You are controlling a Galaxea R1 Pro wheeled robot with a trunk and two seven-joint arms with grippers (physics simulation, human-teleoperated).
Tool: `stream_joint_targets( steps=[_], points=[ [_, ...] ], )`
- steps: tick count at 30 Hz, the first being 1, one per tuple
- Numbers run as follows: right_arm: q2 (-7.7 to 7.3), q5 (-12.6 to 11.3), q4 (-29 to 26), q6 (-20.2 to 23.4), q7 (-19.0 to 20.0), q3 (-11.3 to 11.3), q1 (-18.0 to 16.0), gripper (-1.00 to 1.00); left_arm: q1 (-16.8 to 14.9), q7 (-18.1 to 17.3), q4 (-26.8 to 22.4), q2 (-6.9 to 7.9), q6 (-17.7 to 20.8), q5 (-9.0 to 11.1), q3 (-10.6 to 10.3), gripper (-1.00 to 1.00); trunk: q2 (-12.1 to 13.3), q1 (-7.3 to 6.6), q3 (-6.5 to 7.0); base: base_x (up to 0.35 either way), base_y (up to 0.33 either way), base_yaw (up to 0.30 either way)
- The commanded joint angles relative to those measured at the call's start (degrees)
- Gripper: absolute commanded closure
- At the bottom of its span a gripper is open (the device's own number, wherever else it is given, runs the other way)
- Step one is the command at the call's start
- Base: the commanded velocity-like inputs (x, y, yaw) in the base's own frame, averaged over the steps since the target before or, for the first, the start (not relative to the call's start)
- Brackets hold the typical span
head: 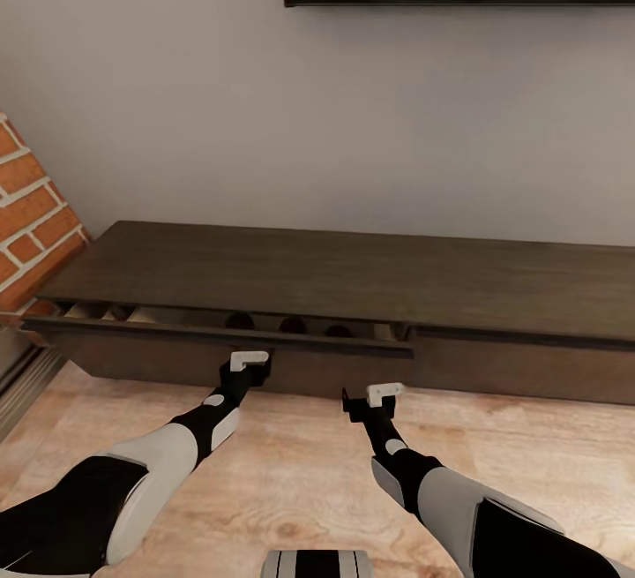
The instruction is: Place each of the two pumpkins and all three candles from the living room inside a cabinet in the living room (use any cabinet), then make sure every cabinet is closed, and position the cauldron so it is next to a table in the living room.
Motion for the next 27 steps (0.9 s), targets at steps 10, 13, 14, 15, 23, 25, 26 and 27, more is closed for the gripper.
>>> stream_joint_targets(
  steps=[10,13,14,15,23,25,26,27],
  points=[
    [0.00,-0.1,-0.1,-0.1,-0.5,0.5,0.0,-1.00,-0.1,0.0,0.1,-0.01,-0.2,0.6,-0.3,-1.00,0.0,-0.01,-0.04,0.240,0.000,0.000],
    [0.00,-0.1,-0.1,-0.1,-0.5,0.5,0.0,-1.00,-0.1,0.0,0.1,-0.01,-0.2,0.6,-0.3,-1.00,0.0,-0.01,-0.04,0.204,-0.032,0.000],
    [0.00,-0.1,-0.1,-0.1,-0.5,0.5,0.0,-1.00,-0.1,0.0,0.1,-0.01,-0.2,0.6,-0.3,-1.00,0.0,-0.01,-0.04,0.081,-0.016,0.000],
    [0.00,-0.1,-0.1,-0.1,-0.5,0.5,0.0,-1.00,-0.1,0.0,0.1,-0.01,-0.2,0.6,-0.3,-1.00,0.0,-0.01,-0.04,0.052,-0.010,0.000],
    [0.00,-0.1,-0.1,0.0,-0.5,0.5,0.0,-1.00,-0.1,0.0,0.1,-0.01,-0.2,0.6,-0.3,-1.00,0.0,-0.01,-0.04,0.008,-0.002,0.000],
    [0.00,-0.1,-0.1,0.0,-0.5,0.5,0.0,-1.00,-0.1,0.0,0.1,-0.01,-0.2,0.6,-0.3,-1.00,0.0,-0.01,-0.04,0.000,0.000,0.000],
    [0.00,-0.1,-0.1,-0.1,-0.5,0.5,0.0,-1.00,-0.1,0.0,0.1,-0.01,-0.2,0.6,-0.3,-1.00,0.0,-0.01,-0.04,0.000,0.000,0.000],
    [0.00,-0.1,-0.1,-0.1,-0.5,0.5,0.0,-1.00,-0.1,0.0,0.1,-0.01,-0.2,0.6,-0.3,-1.00,0.0,-0.01,-0.04,-0.009,0.000,0.000]
  ],
)
